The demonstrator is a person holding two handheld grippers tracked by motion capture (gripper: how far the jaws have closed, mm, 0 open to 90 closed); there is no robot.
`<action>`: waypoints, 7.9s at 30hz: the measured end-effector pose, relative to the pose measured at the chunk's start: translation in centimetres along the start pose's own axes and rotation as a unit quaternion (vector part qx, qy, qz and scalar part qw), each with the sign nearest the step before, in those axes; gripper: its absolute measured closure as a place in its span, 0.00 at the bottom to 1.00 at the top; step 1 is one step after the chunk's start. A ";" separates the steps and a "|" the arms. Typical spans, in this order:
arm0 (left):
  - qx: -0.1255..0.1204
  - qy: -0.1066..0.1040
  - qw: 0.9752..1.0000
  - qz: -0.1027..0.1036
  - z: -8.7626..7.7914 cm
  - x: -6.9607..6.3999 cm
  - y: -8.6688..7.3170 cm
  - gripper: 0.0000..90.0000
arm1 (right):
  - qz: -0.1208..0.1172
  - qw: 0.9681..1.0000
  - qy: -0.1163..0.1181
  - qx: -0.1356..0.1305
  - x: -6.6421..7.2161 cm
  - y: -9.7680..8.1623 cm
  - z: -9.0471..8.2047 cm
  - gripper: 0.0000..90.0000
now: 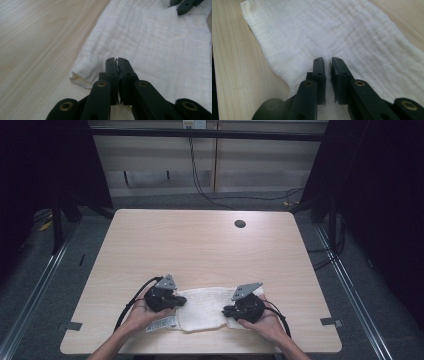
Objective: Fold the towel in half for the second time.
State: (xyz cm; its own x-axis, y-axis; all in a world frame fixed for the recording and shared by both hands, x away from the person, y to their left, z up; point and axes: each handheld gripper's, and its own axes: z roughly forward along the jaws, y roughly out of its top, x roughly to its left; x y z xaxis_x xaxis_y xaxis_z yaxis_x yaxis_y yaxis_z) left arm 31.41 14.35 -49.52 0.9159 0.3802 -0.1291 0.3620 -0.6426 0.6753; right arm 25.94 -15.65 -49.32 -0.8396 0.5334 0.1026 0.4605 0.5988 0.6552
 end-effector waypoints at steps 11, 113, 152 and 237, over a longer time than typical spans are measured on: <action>-0.039 -0.009 0.999 -0.009 -2.1 0.5 0.5 0.82 | 0.013 0.997 0.039 -0.061 0.8 2.0 -0.2 0.70; -0.085 -0.017 0.993 -0.082 -3.9 3.7 -0.1 0.95 | -0.020 0.990 0.098 -0.095 7.3 8.4 4.6 0.95; -0.133 0.031 0.983 -0.121 -10.1 5.6 -1.4 0.95 | -0.046 0.981 0.125 -0.144 8.8 15.5 5.5 0.95; -0.048 -0.054 0.994 -0.081 3.7 1.4 6.8 0.95 | 0.027 0.992 0.049 -0.117 4.8 3.5 0.2 0.94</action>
State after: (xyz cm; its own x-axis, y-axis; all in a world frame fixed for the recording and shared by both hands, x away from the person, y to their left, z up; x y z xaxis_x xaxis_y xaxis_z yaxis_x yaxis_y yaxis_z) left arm 35.79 8.06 -47.82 0.8619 0.3965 -0.3160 0.4932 -0.5107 0.7043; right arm 23.59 -10.85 -46.71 -0.8451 0.4933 0.2060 0.4349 0.4105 0.8014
